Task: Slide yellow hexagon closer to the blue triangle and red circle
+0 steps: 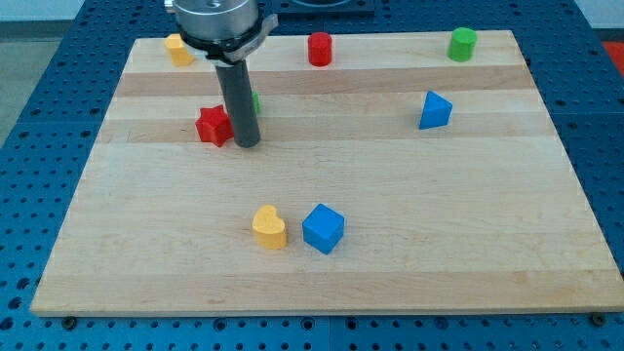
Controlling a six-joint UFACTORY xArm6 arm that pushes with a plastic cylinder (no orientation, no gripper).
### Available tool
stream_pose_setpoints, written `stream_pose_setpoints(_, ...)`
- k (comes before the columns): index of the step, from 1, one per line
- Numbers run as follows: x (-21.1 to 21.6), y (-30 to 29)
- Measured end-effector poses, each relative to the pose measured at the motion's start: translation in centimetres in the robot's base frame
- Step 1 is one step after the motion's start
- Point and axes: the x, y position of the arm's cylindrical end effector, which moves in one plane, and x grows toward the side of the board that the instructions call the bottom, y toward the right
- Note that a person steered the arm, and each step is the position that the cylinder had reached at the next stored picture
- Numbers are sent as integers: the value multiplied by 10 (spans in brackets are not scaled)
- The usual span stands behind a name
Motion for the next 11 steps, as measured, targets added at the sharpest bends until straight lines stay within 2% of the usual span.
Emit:
stream_pose_setpoints(3,-30,-6)
stream_pose_setpoints(6,-12,-77)
stream_pose_setpoints(8,20,-77)
stream_pose_setpoints(11,27,-107)
